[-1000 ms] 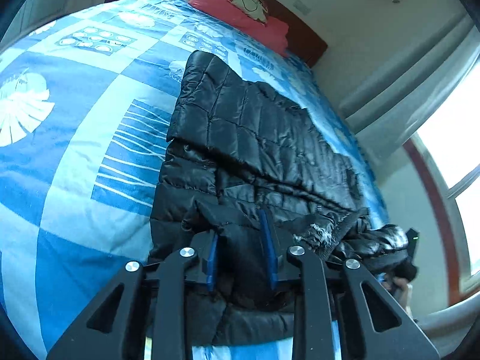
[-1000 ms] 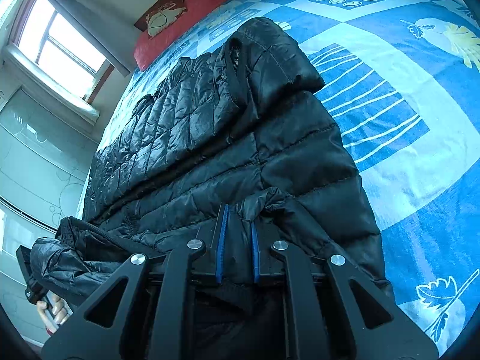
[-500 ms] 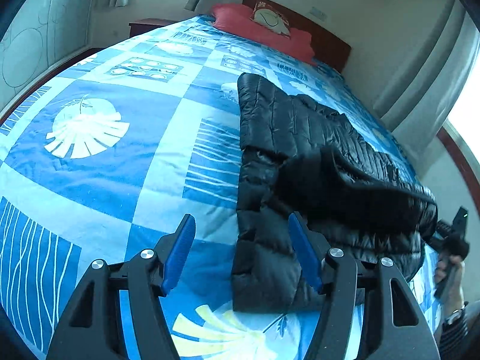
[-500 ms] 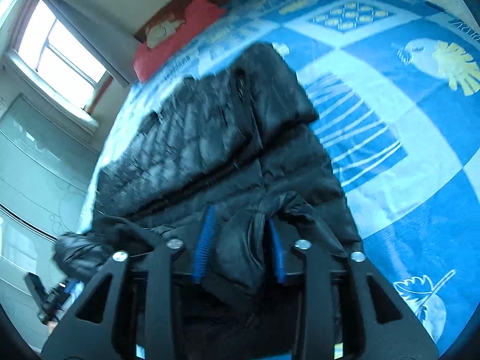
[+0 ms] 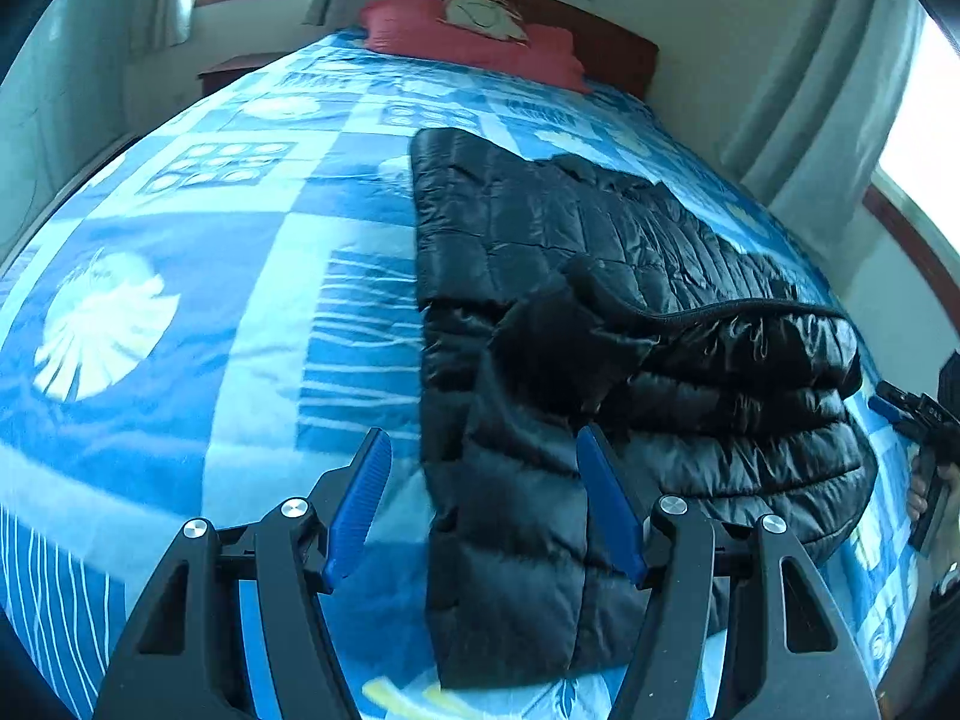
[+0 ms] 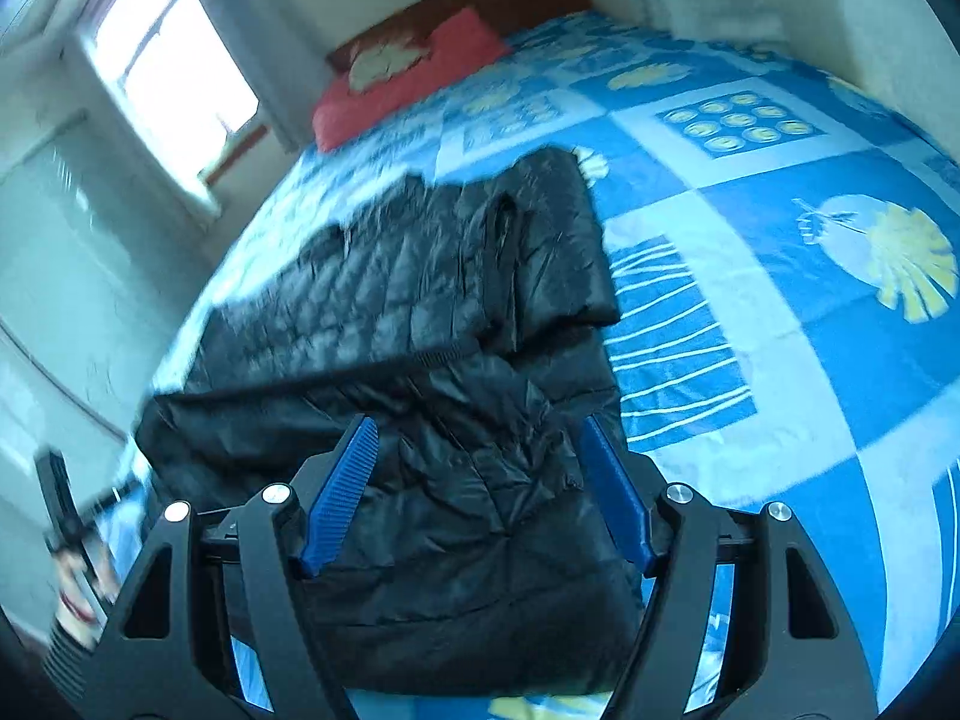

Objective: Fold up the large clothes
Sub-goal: 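Close both grippers on the new folded edge of the jacket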

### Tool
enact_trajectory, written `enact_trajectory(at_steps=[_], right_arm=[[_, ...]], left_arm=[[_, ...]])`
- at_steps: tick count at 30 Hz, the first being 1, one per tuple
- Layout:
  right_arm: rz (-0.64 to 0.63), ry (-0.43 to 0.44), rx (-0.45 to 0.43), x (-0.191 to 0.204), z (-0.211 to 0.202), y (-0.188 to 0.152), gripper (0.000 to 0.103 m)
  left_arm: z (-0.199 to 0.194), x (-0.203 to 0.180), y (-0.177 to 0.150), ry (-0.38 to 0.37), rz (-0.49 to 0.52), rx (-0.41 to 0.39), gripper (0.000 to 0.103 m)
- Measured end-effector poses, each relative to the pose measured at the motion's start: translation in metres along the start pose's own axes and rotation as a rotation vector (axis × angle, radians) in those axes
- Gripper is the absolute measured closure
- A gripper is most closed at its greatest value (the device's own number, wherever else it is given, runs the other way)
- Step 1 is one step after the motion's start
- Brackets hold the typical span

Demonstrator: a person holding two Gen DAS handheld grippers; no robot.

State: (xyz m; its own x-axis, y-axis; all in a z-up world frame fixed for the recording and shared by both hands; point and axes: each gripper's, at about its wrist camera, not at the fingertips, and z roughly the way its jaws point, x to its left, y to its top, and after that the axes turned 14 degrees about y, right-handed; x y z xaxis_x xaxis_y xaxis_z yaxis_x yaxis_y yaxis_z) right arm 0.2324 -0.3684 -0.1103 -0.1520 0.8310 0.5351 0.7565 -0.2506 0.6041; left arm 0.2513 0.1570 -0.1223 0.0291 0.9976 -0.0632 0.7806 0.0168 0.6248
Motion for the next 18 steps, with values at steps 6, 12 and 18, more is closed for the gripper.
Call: enact_trajectory(at_steps=[6, 12, 18], right_arm=[[-0.057, 0.032, 0.092, -0.013, 0.035, 0.015, 0.033], [-0.099, 0.052, 0.214, -0.02, 0.067, 0.02, 0.048], [-0.162, 0.018, 0.219, -0.013, 0.073, 0.012, 0.079]], left_arm=[[0.023, -0.017, 0.017, -0.047, 0.081, 0.023, 0.039], [0.042, -0.026, 0.028, -0.061, 0.15, 0.049, 0.039], [0.049, -0.032, 0.027, -0.053, 0.174, 0.058, 0.056]])
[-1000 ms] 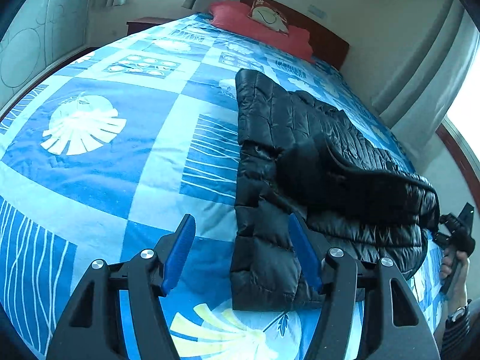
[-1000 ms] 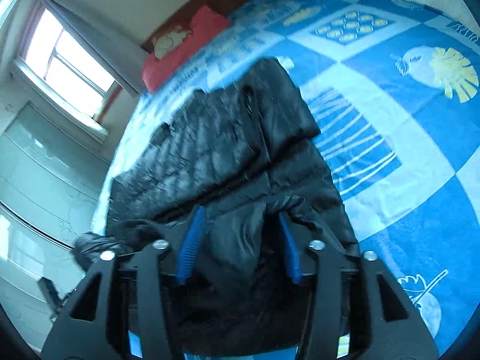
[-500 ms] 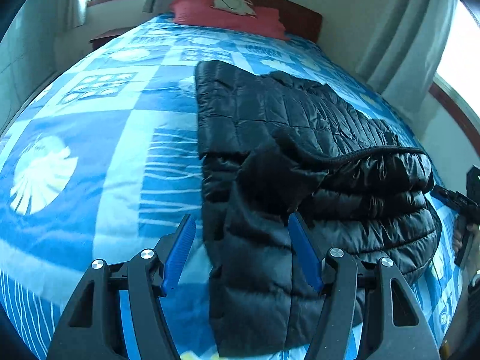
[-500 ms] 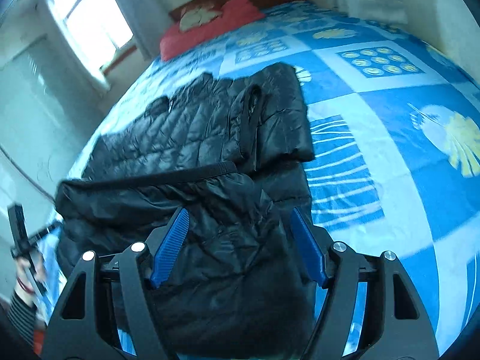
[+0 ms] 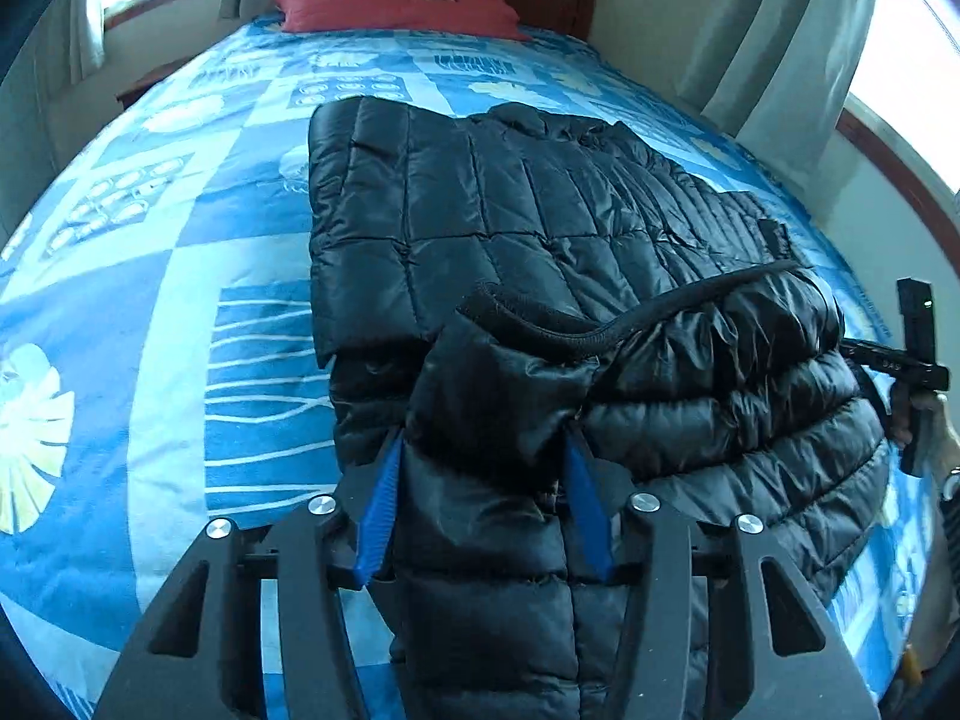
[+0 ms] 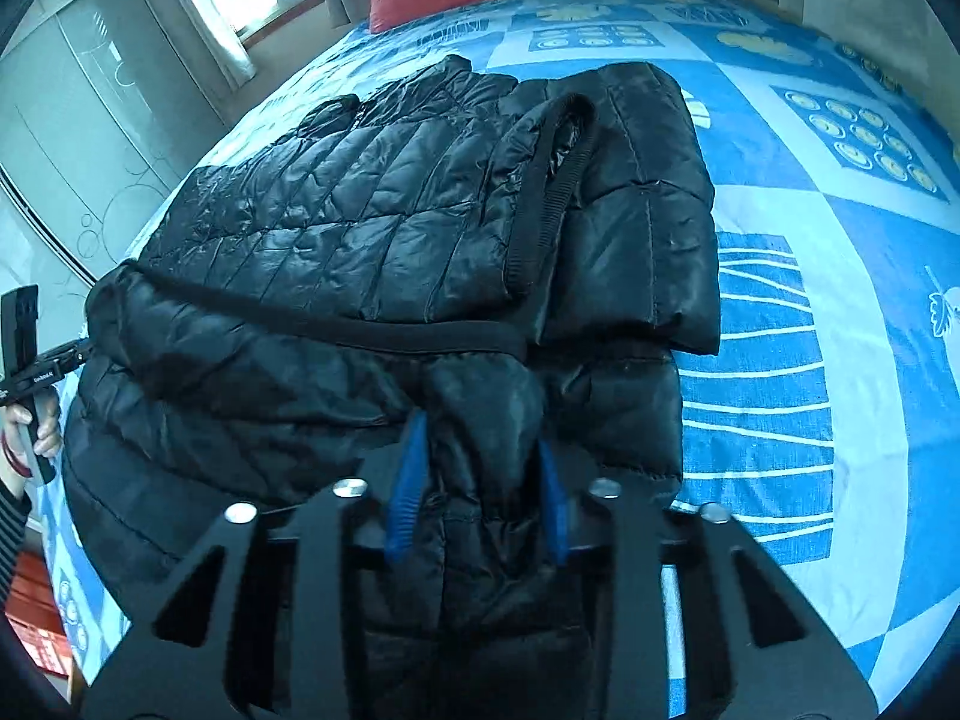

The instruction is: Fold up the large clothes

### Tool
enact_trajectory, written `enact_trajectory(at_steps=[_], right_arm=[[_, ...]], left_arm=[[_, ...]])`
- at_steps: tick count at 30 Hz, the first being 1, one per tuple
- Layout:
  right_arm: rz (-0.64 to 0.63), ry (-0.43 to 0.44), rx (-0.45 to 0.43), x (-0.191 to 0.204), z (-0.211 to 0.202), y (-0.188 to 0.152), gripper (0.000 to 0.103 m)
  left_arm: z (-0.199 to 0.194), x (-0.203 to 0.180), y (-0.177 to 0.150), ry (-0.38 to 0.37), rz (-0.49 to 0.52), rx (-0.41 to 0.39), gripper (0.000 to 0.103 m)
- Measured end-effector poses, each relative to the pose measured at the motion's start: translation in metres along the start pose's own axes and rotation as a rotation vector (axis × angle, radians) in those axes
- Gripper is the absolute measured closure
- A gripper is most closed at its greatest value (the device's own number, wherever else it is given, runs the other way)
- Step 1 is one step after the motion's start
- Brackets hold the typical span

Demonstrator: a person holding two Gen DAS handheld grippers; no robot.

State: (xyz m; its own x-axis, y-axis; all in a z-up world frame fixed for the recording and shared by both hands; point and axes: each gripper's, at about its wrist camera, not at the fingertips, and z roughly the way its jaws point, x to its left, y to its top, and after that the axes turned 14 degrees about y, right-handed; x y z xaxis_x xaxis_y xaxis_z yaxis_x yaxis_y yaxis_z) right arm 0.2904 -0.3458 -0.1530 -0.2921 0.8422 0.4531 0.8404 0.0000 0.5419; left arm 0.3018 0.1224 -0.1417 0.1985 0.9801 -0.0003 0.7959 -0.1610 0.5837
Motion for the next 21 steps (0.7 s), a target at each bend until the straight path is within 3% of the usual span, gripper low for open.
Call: enact_trajectory(at_steps=[5, 7, 14, 18, 21], right_arm=[[-0.012, -0.035, -0.061, 0.01, -0.013, -0.012, 0.09], [-0.027, -0.053, -0.091, 0.018, -0.022, -0.015, 0.092], [-0.104, -0.08, -0.248, 0.058, -0.075, -0.01, 0.095], [-0.124, -0.102, -0.329, 0.069, -0.094, 0.024, 0.095], [-0.13, -0.133, -0.367, 0.07, -0.091, 0.067, 0.095]], left_arm=[[-0.011, -0.013, -0.003, 0.058, 0.047, -0.035, 0.08], [-0.024, -0.019, -0.005, 0.098, 0.057, -0.073, 0.084], [-0.08, -0.036, -0.001, 0.195, 0.093, -0.232, 0.088], [-0.098, -0.029, 0.029, 0.209, 0.041, -0.293, 0.088], [-0.092, -0.023, 0.073, 0.242, 0.018, -0.312, 0.088]])
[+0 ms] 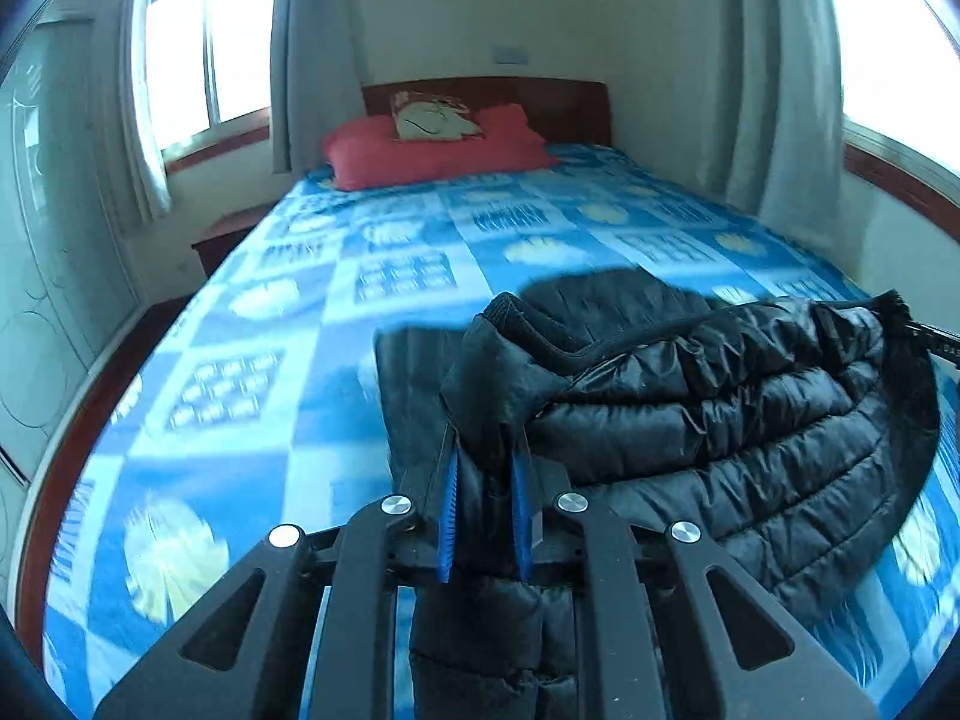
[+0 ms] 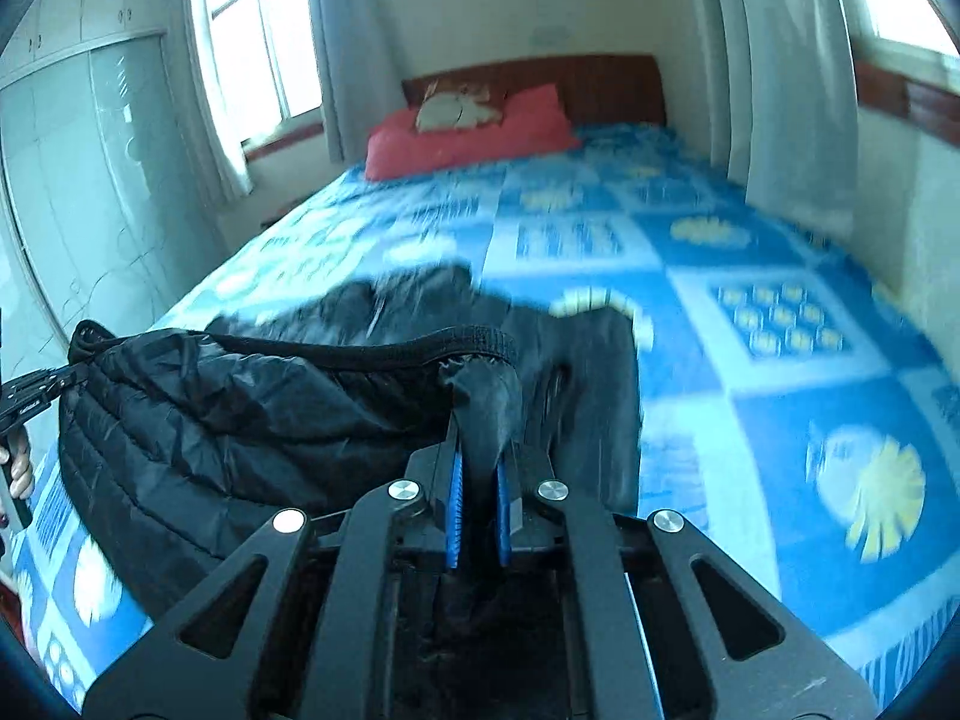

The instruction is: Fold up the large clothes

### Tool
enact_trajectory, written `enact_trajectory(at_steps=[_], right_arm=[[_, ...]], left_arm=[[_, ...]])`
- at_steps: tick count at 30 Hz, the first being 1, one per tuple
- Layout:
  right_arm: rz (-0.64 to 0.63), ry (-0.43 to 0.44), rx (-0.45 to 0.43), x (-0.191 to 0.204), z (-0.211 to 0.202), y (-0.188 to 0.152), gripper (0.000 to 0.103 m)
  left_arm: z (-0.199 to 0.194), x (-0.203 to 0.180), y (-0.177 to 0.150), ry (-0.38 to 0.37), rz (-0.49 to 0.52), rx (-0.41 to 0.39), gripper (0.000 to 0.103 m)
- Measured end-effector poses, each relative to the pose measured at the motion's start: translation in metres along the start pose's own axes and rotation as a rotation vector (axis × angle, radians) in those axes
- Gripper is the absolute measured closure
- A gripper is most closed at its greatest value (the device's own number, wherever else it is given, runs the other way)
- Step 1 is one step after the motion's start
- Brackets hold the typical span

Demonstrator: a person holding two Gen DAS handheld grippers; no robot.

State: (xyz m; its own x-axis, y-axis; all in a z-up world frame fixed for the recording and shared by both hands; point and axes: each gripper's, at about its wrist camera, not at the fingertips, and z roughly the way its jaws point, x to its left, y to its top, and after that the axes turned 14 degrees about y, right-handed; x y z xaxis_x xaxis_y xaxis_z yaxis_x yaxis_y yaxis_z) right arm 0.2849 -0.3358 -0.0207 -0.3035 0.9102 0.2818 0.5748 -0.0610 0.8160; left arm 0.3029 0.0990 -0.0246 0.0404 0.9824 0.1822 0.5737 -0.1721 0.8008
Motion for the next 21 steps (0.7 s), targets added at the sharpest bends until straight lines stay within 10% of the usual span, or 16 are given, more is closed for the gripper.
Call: enact_trajectory(at_steps=[11, 21], right_arm=[[0.021, -0.137, -0.009, -0.029, 0.129, 0.101, 0.095], [0.081, -0.198, 0.159, -0.077, 0.24, 0.07, 0.095]], left_arm=[[0.139, -0.024, 0.104, 0.184, -0.032, 0.062, 0.088], [0.249, -0.038, 0.066, 0.27, -0.012, 0.24, 0.088]])
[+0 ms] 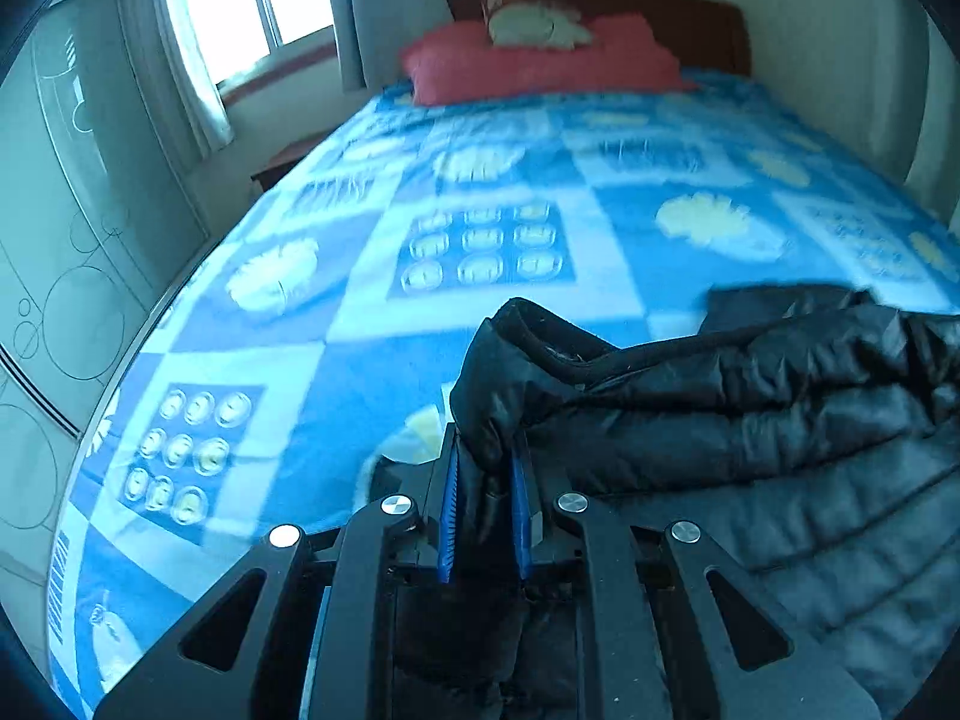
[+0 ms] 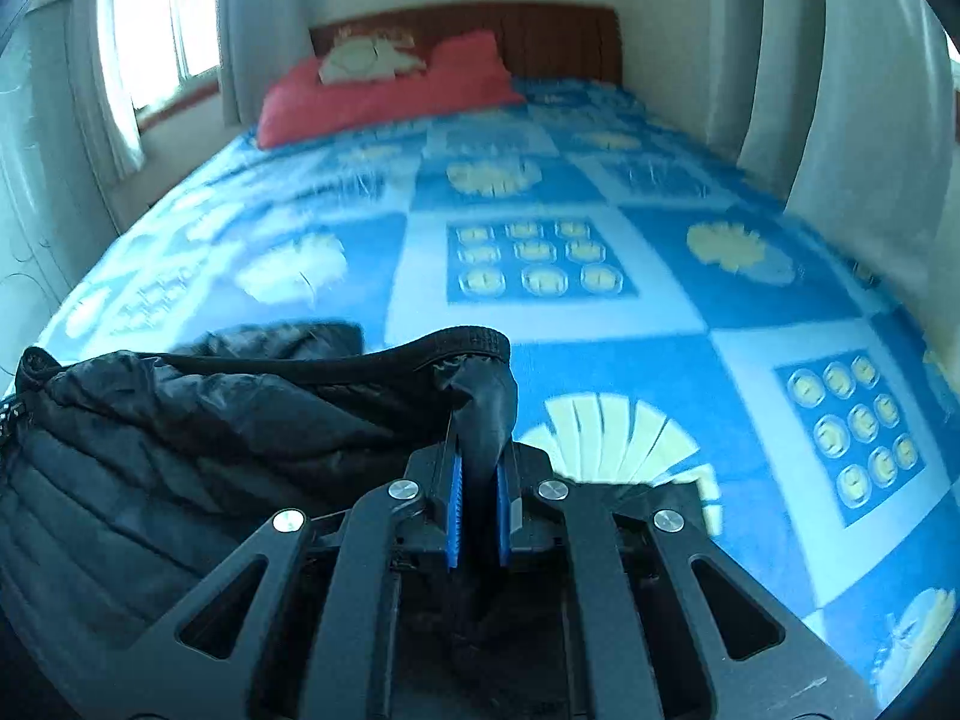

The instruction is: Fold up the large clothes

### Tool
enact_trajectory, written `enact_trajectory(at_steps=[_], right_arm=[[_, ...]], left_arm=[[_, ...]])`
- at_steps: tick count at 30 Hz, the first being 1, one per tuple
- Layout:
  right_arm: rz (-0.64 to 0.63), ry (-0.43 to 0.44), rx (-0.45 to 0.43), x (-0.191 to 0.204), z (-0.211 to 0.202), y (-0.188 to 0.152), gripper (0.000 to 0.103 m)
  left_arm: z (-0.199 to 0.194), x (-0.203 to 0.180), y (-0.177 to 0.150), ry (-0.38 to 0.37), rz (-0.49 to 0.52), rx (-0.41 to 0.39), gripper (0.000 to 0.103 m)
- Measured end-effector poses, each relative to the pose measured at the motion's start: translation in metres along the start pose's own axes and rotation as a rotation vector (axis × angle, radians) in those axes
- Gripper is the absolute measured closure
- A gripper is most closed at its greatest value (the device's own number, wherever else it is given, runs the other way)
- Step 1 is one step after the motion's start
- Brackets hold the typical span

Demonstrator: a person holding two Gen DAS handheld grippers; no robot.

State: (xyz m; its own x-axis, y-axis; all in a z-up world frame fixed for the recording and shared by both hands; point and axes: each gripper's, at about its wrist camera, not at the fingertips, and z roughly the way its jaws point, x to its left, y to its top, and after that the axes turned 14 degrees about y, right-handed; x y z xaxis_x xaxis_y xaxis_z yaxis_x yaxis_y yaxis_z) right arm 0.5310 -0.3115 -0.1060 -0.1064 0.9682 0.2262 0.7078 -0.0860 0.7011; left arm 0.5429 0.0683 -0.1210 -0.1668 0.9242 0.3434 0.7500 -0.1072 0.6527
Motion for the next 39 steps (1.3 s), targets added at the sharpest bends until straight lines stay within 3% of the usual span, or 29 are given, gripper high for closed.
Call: enact_trajectory(at_steps=[3, 6, 13, 19, 22, 25, 26, 28, 30, 33, 37, 39], right_arm=[[0.039, -0.02, 0.06, -0.012, 0.024, -0.008, 0.094], [0.09, -0.01, 0.093, -0.023, 0.04, -0.015, 0.086], [0.129, 0.001, 0.073, -0.03, 0.052, -0.021, 0.082], [0.124, -0.01, 0.076, -0.03, 0.051, -0.02, 0.08], [0.116, -0.039, 0.074, -0.028, 0.044, -0.017, 0.07], [0.149, -0.05, 0.014, -0.031, 0.022, -0.012, 0.05], [0.166, -0.04, -0.011, -0.032, 0.015, -0.01, 0.05], [0.216, -0.027, -0.055, -0.031, -0.002, -0.007, 0.05], [0.214, 0.001, -0.085, -0.018, -0.014, -0.006, 0.05], [0.157, 0.061, -0.075, 0.02, -0.013, -0.006, 0.05], [0.07, 0.134, -0.022, 0.08, 0.007, -0.01, 0.05], [0.007, 0.118, 0.012, 0.103, 0.02, -0.013, 0.05]], left_arm=[[0.014, -0.011, -0.009, 0.01, 0.021, 0.009, 0.087], [0.021, -0.013, -0.013, -0.005, 0.007, 0.008, 0.084], [0.031, -0.009, -0.022, -0.048, -0.071, -0.008, 0.08], [0.031, -0.009, -0.019, -0.057, -0.074, 0.008, 0.076], [0.029, 0.001, -0.014, -0.1, -0.091, 0.038, 0.07], [0.016, 0.025, -0.011, -0.135, -0.133, 0.047, 0.058], [0.011, 0.033, -0.01, -0.132, -0.146, 0.033, 0.049], [-0.004, 0.055, -0.008, -0.101, -0.201, -0.01, 0.046], [-0.023, 0.08, -0.007, -0.04, -0.301, -0.056, 0.046], [-0.046, 0.077, -0.005, -0.079, -0.309, -0.092, 0.046], [-0.071, 0.015, -0.007, -0.179, -0.19, -0.098, 0.046], [-0.077, -0.022, -0.009, -0.206, -0.135, -0.106, 0.046]])
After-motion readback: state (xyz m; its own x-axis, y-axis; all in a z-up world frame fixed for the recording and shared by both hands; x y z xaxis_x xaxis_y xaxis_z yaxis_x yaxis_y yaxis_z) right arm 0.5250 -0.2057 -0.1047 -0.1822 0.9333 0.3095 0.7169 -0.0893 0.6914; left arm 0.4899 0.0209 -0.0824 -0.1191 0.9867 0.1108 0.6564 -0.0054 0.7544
